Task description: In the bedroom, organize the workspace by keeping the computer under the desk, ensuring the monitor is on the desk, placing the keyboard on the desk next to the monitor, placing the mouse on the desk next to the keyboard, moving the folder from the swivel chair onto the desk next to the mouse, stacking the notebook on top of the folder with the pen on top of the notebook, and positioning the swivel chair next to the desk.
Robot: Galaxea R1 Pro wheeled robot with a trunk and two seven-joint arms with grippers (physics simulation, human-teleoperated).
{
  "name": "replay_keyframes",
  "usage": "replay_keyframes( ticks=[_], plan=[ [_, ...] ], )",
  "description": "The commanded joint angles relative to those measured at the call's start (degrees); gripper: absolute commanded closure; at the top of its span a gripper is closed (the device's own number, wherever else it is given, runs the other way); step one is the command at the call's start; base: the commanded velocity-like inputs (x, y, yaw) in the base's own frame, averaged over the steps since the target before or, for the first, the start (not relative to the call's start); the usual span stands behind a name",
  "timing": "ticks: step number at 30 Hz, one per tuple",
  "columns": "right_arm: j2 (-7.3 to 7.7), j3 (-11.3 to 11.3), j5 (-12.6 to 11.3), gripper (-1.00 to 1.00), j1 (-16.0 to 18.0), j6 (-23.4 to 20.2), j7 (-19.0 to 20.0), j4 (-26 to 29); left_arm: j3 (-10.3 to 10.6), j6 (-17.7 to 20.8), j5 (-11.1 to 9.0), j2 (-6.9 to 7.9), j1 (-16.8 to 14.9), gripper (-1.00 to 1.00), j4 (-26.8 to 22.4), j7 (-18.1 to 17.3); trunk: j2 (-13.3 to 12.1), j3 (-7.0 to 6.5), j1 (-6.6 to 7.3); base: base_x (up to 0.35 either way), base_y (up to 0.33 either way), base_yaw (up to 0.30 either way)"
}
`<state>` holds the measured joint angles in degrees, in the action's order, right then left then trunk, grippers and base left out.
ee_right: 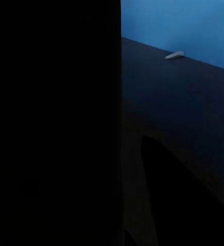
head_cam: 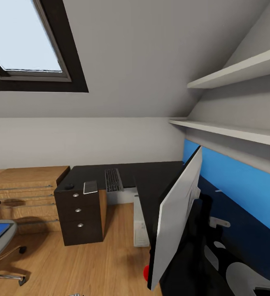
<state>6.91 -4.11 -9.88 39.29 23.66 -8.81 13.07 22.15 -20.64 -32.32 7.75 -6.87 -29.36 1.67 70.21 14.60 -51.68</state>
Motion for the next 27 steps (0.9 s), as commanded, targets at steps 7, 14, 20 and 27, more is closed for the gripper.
replay_keyframes(
  ticks=[7,14,20,27],
  plan=[
    [-0.04,-0.46,-0.32,1.00,0.00,0.16,0.28,-1.02,0.52,-0.28,-0.57,0.07,-0.08,-1.00,0.03,0.17,0.03,0.09,-0.02,0.000,0.000,0.000],
    [0.02,-0.52,-0.34,1.00,0.00,0.16,0.28,-1.03,0.52,-0.28,-0.56,0.07,-0.08,-1.00,0.03,0.17,0.03,0.09,-0.02,0.000,0.000,0.000],
    [-1.69,0.28,0.65,1.00,0.09,0.35,0.27,-0.49,0.36,-0.29,-0.90,-1.88,1.97,-1.00,1.94,0.46,0.02,0.07,-0.01,0.000,0.000,0.000],
    [-3.22,0.30,0.65,1.00,0.09,0.34,0.31,-0.16,0.43,-0.37,-0.75,-2.87,3.19,-1.00,4.16,0.44,0.02,0.07,-0.01,0.000,0.000,0.000]
  ],
)
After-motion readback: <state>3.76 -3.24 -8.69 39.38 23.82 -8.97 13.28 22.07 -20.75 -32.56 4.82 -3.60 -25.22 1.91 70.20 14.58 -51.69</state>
